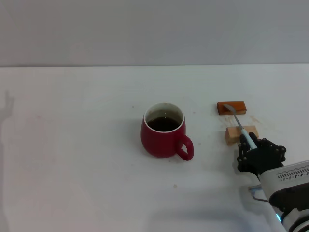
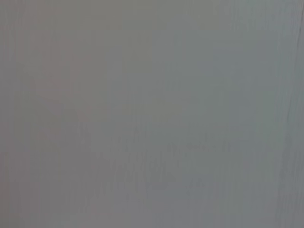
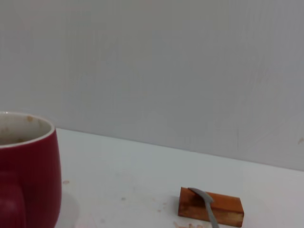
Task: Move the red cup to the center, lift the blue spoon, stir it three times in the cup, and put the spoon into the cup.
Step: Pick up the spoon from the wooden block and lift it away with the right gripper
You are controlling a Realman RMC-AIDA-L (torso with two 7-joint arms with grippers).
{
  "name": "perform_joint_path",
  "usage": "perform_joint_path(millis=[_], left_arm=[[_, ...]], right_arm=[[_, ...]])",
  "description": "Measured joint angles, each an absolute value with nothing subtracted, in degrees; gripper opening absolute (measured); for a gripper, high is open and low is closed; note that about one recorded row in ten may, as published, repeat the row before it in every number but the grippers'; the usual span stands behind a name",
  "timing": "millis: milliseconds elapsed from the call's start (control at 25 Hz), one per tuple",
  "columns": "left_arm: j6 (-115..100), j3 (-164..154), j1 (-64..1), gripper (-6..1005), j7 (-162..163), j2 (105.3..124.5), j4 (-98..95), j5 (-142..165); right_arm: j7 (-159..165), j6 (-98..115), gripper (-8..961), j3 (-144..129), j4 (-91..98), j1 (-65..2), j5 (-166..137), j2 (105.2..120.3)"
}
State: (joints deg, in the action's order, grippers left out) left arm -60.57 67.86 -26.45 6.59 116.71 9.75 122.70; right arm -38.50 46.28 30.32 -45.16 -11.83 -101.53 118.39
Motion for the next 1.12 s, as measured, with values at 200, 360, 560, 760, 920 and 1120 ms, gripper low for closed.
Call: perform_joint_path(millis=[200,360,560,760,920,1120], left_arm=[[-60.54,67.86,-26.45,840,6.59,116.72,9.73,122.7],[-60.55,67.85,-26.45,840,6.59,116.72,9.54,122.67],[-60.55,67.85,-26.45,840,6.59,116.72,9.5,122.63],[-60.55,67.85,-26.47,840,6.59,116.72,9.48,122.62],[-60.56,67.85,-26.55,840,6.59,116.8,9.49,122.66],[-60.55,67.85,-26.62,840,6.59,116.81,9.49,122.69]], right_arm=[[-38.67,47.05,154,30.32,-45.42,-11.86,-101.67,118.3],[-38.67,47.55,154,30.28,-45.44,-11.7,-101.77,118.3],[-38.67,47.71,153,30.23,-45.43,-11.51,-101.87,118.3],[-38.68,47.38,153,30.23,-45.06,-11.58,-101.87,118.35],[-38.67,47.26,153,30.23,-44.82,-11.65,-101.85,118.45],[-38.51,47.23,152,30.15,-44.59,-11.76,-101.47,118.5]])
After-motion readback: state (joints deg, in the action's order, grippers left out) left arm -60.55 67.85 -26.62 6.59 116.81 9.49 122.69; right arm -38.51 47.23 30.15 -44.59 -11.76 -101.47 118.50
